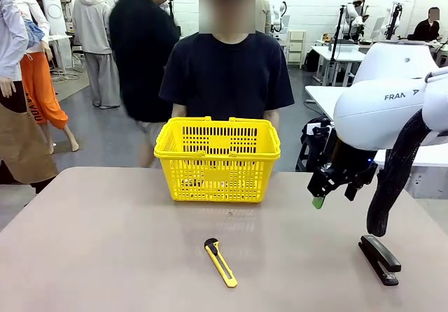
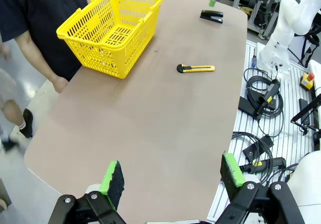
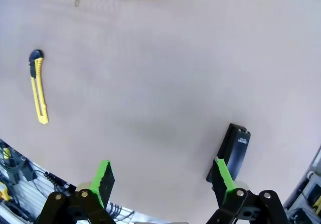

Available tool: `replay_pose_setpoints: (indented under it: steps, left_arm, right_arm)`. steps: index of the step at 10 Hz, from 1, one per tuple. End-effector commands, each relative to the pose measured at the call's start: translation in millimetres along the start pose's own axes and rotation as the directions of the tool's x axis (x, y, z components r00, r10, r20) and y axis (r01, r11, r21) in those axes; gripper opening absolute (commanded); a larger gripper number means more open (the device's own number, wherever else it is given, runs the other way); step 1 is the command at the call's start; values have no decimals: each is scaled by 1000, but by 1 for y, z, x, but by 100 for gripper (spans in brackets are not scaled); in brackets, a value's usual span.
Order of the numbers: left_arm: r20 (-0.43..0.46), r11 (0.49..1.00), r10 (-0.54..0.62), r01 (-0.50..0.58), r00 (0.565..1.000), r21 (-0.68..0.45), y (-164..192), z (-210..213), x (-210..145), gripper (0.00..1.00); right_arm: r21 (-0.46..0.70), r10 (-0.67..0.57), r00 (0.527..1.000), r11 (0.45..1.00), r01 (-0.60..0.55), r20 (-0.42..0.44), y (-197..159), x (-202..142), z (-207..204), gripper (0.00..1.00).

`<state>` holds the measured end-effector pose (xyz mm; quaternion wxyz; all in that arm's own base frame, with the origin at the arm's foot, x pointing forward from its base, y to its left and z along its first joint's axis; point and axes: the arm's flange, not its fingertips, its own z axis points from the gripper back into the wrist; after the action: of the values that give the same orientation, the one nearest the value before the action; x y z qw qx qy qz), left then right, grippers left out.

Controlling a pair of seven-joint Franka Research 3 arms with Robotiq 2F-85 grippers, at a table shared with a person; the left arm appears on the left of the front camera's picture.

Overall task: Place the items the person wants into the basket.
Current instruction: Pick up the item the person points to and place it in the Market Basket.

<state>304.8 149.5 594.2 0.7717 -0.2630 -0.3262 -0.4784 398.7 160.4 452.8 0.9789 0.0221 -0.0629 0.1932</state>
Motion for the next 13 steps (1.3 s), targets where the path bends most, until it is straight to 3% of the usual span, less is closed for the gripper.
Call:
replay_pose_setpoints:
  steps: [1,8,9,10,11,13]
  left_arm:
    - [21,1000,-16,16,1000,-2,0,1,0,100]
    - [21,1000,-16,16,1000,-2,0,1,0,100]
    - [21,1000,-16,16,1000,-2,0,1,0,100]
    - [21,1000,-16,16,1000,-2,0,1,0,100]
    - [21,1000,-16,16,1000,-2,0,1,0,100]
    - [21,1000,-16,16,1000,-2,0,1,0,100]
  right_arm:
    - [-1,8,1000,1000,-8,-10,0,-5,-5,100]
    - [-1,2,1000,1000,-2,-7,0,-2,-3,100]
    - [144,223,975,965,-221,-1,-25,-44,41,100]
    - [242,272,954,924,-295,125,-54,-70,80,100]
    - [341,360,909,844,-413,211,-81,-94,112,100]
    - [433,404,816,701,-566,413,-139,-129,161,100]
